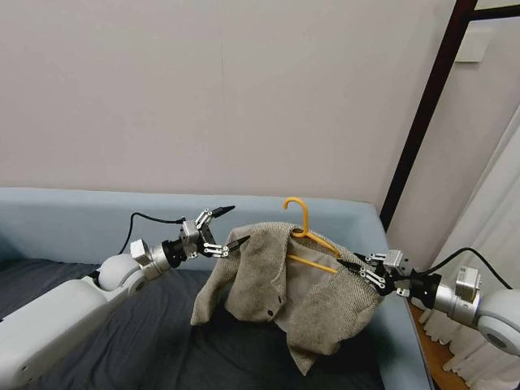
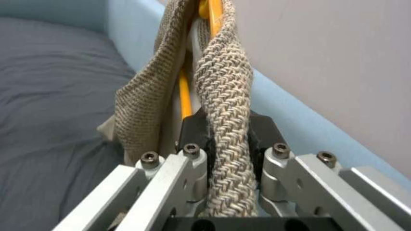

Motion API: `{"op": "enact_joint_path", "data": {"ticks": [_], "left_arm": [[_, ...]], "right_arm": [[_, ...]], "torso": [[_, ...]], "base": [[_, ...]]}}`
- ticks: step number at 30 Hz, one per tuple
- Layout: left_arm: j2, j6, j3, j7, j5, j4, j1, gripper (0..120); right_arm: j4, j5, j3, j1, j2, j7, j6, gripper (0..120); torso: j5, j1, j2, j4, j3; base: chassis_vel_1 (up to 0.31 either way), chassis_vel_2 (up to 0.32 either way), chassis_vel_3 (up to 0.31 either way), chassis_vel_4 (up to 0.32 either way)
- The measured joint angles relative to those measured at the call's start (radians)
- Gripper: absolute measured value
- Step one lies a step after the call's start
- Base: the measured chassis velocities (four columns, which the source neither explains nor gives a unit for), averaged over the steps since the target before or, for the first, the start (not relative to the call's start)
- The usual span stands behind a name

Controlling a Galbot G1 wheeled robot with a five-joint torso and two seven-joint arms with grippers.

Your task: Pick up the clothes from the sofa and hang them on the clothes hanger.

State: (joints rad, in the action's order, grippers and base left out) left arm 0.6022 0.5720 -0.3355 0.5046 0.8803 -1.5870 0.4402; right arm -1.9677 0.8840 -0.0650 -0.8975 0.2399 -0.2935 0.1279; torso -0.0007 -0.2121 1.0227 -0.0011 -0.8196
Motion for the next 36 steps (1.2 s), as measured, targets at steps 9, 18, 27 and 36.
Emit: {"op": "enact_joint_path", "data": {"ticks": [9, 18, 27, 36], "left_arm": [[0.058, -0.066, 0.157, -0.275, -0.092, -0.18, 0.254, 100], [0.144, -0.134, 0.147, -0.428, -0.176, -0.208, 0.329, 100], [0.267, -0.179, -0.01, -0.54, -0.2, -0.129, 0.212, 100], [0.337, -0.224, -0.06, -0.635, -0.248, -0.061, 0.142, 90]], "right_arm": [[-0.116, 0.088, -0.018, -0.003, 0.025, 0.22, -0.097, 10], [-0.213, 0.137, -0.028, -0.003, 0.046, 0.382, -0.21, 10], [-0.271, 0.139, -0.024, -0.008, 0.059, 0.404, -0.24, 10], [-0.263, 0.122, -0.021, -0.017, 0.061, 0.4, -0.242, 10]], "torso": [[-0.0002, 0.0, 0.0, -0.0001, 0.0], [-0.0001, 0.0, 0.0, -0.0001, 0.0], [0.0, 0.0, 0.0, -0.0003, 0.0], [0.0001, 0.0, 0.0, -0.0001, 0.0]], "base": [[0.0, 0.0, 0.0, 0.0], [0.0, 0.0, 0.0, 0.0], [0.0, 0.0, 0.0, 0.0], [0.0, 0.0, 0.0, 0.0]]}}
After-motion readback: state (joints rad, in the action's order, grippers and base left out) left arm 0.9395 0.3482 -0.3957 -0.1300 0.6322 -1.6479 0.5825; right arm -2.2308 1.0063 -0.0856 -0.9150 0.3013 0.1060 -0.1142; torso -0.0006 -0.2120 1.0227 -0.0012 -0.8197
